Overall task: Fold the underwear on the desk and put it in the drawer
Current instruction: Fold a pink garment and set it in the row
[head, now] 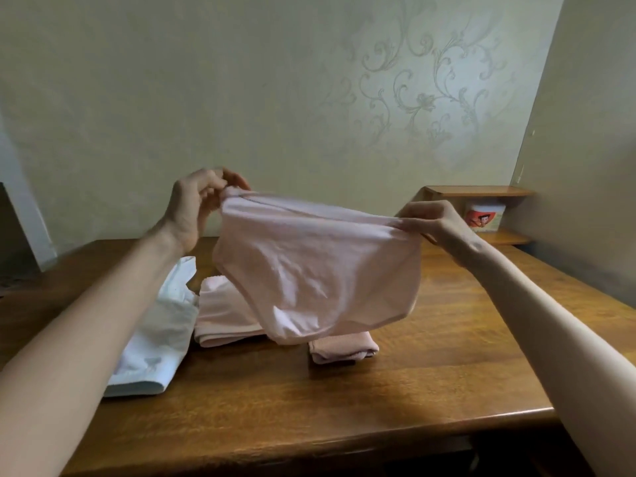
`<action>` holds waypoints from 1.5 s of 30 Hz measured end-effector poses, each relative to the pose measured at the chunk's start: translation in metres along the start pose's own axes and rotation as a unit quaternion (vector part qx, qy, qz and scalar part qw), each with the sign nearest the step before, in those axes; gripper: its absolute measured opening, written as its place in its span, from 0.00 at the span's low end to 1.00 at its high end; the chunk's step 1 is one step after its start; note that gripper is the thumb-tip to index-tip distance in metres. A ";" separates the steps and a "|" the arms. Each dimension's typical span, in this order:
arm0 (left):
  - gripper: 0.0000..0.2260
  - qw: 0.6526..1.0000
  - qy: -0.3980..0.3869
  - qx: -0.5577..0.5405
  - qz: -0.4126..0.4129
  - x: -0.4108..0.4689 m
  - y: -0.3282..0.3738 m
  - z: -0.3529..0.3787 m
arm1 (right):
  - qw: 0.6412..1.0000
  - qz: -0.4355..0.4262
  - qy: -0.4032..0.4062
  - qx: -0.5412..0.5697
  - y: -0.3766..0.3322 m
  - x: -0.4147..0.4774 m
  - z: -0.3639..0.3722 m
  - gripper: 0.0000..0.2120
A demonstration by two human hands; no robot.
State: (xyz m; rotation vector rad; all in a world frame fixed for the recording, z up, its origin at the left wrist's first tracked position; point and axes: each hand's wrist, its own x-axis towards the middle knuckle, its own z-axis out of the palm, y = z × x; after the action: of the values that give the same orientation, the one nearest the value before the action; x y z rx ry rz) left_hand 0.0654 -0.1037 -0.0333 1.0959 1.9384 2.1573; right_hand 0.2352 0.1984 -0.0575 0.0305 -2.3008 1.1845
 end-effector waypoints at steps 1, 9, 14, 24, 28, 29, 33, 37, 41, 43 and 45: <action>0.10 0.995 -0.034 0.093 0.019 0.000 0.000 -0.002 | 0.997 -0.027 0.024 -0.065 0.000 0.001 -0.002 0.05; 0.13 0.769 -0.019 0.591 0.244 0.009 -0.014 -0.017 | 0.843 -0.210 0.008 -0.495 0.005 0.007 -0.002 0.07; 0.02 0.788 0.089 0.589 0.154 0.009 -0.017 -0.013 | 0.874 -0.141 -0.048 -0.462 -0.008 0.010 -0.005 0.09; 0.33 0.934 -0.142 0.316 0.083 -0.007 0.020 0.086 | 0.995 0.044 -0.060 0.062 -0.089 0.038 0.068 0.10; 0.24 0.908 -0.080 0.376 0.169 -0.004 0.025 0.078 | 0.999 -0.022 0.007 0.049 -0.085 0.040 0.067 0.04; 0.22 0.911 -0.078 0.363 0.179 -0.005 0.025 0.080 | 0.997 -0.037 0.013 0.061 -0.084 0.039 0.069 0.03; 0.16 0.927 -0.034 0.296 0.228 -0.005 0.024 0.077 | 0.995 -0.051 0.017 0.087 -0.073 0.039 0.074 0.11; 0.13 0.968 0.035 0.113 0.223 0.010 0.032 0.060 | 0.991 -0.010 -0.134 -0.006 -0.053 0.029 0.078 0.09; 0.19 0.964 0.124 0.134 0.192 0.027 0.032 0.024 | 0.963 0.031 -0.212 -0.165 -0.024 0.022 0.068 0.14; 0.23 0.922 0.119 0.314 0.190 0.030 0.019 0.003 | 0.966 0.044 -0.171 -0.188 -0.016 0.021 0.048 0.15; 0.23 0.875 0.084 0.432 0.200 0.027 0.001 -0.010 | 0.972 0.038 -0.137 -0.187 -0.015 0.018 0.026 0.11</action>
State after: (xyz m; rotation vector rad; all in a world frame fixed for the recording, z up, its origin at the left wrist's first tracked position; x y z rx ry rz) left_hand 0.0407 -0.0997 -0.0192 1.5503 3.1372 1.5006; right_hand 0.2122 0.1739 -0.0499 -0.0360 -2.7581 0.8030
